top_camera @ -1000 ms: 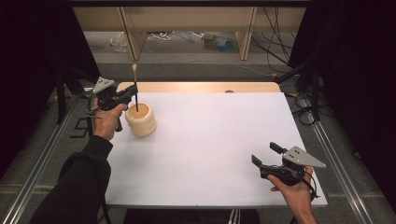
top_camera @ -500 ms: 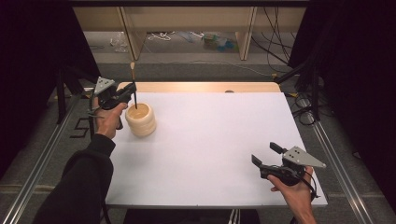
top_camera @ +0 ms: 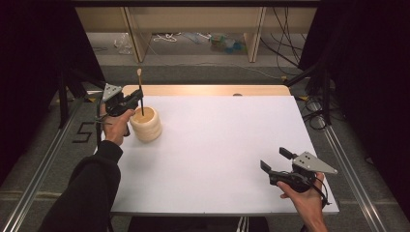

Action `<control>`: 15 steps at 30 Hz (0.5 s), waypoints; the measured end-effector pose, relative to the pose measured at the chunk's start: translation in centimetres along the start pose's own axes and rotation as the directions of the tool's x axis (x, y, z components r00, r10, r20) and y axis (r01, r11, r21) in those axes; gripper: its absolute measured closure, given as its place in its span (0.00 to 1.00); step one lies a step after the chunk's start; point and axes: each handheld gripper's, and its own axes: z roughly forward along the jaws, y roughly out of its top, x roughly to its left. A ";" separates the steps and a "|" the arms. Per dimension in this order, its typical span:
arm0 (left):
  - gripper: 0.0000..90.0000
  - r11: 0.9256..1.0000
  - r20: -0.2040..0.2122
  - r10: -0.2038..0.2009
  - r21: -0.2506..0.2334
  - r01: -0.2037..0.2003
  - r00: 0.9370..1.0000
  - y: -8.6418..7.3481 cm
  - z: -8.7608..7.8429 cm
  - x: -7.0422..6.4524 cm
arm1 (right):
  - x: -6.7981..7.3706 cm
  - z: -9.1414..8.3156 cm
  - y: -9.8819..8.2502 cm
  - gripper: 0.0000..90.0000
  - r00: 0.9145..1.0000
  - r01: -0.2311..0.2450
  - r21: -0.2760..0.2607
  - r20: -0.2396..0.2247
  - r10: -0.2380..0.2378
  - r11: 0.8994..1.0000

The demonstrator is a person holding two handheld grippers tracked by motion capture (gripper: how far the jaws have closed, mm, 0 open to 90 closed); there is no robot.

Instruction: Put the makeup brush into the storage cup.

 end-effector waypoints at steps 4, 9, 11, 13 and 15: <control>0.92 1.000 -0.005 -0.003 0.003 0.003 1.000 -0.4 0.1 0.1 | 0.0 0.0 0.0 0.20 1.000 -0.001 -0.002 -0.001 0.001 1.000; 0.92 1.000 -0.005 -0.008 0.002 0.008 1.000 -0.8 0.2 0.1 | 0.0 0.0 0.0 0.20 1.000 0.004 -0.001 0.002 -0.004 1.000; 0.92 1.000 -0.004 -0.006 0.005 0.006 1.000 -0.9 0.3 0.1 | 0.0 0.0 0.0 0.20 1.000 0.005 0.000 0.002 -0.005 1.000; 0.92 1.000 -0.002 -0.008 0.003 0.008 1.000 -0.9 0.4 0.0 | 0.0 0.0 0.0 0.20 1.000 0.006 -0.002 0.001 -0.006 1.000; 0.92 1.000 -0.001 -0.005 0.004 0.005 1.000 -0.9 0.4 -0.1 | 0.0 0.0 0.0 0.20 1.000 0.006 -0.003 0.001 -0.006 1.000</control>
